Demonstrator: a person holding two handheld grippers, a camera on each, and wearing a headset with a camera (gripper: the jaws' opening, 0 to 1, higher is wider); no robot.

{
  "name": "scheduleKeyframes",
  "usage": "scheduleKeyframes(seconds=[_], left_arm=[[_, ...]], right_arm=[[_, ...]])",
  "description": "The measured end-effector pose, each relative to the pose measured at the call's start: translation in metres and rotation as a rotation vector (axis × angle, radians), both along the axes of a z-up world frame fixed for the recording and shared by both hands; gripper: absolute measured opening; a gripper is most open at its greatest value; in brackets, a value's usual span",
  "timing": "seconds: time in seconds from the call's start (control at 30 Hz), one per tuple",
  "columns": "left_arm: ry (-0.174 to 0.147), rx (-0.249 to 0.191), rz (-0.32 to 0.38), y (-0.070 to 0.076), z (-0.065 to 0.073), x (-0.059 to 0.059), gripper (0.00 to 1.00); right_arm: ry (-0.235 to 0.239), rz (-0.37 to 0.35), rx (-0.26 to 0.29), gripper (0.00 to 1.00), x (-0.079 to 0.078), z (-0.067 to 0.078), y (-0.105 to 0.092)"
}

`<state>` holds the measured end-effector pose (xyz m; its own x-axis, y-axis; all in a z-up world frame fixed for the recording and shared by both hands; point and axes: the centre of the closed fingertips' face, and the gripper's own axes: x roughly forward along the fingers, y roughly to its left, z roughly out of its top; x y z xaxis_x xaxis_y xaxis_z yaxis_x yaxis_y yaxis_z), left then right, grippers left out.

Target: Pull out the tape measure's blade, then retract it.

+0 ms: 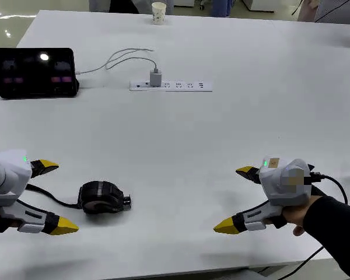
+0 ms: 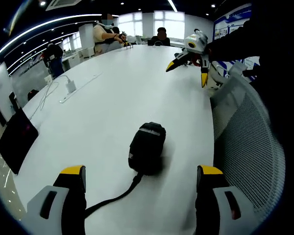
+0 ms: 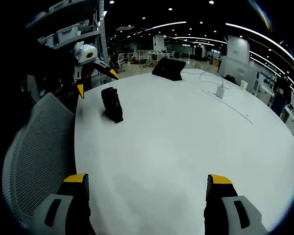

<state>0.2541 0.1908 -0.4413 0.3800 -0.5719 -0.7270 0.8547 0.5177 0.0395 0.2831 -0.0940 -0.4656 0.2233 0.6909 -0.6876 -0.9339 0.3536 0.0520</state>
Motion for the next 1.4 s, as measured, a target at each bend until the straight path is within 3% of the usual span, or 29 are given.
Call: scheduleKeyframes(seconds=[0.2, 0.33, 0.47, 0.87, 1.07, 1.13, 1.23, 1.4], left_arm=[[0.01, 0.009, -0.041, -0.01, 0.0, 0.006, 0.88], [0.002, 0.037, -0.071, -0.016, -0.003, 0.011, 0.87], [-0.014, 0.093, -0.1, -0.018, -0.011, 0.015, 0.84], [0.011, 0.129, -0.189, -0.041, -0.023, 0.016, 0.76], [0.027, 0.16, -0.235, -0.049, -0.027, 0.015, 0.68], [0.039, 0.158, -0.237, -0.052, -0.027, 0.015, 0.67], [0.038, 0.195, -0.251, -0.05, -0.032, 0.016, 0.66], [0.044, 0.21, -0.262, -0.054, -0.035, 0.016, 0.61]], right_arm=[[-0.005, 0.053, 0.001, 0.99, 0.002, 0.001, 0.017], [-0.014, 0.09, -0.001, 0.99, 0.003, 0.001, 0.029], [-0.022, 0.107, 0.003, 0.99, 0.006, 0.001, 0.039], [-0.018, 0.138, 0.045, 0.99, 0.014, 0.01, 0.077], [0.01, 0.16, 0.052, 0.99, 0.008, 0.009, 0.091], [0.0, 0.187, 0.056, 0.99, 0.006, 0.008, 0.097], [-0.037, 0.244, 0.042, 0.99, 0.003, 0.005, 0.103], [-0.038, 0.27, 0.039, 0.99, 0.001, 0.004, 0.112]])
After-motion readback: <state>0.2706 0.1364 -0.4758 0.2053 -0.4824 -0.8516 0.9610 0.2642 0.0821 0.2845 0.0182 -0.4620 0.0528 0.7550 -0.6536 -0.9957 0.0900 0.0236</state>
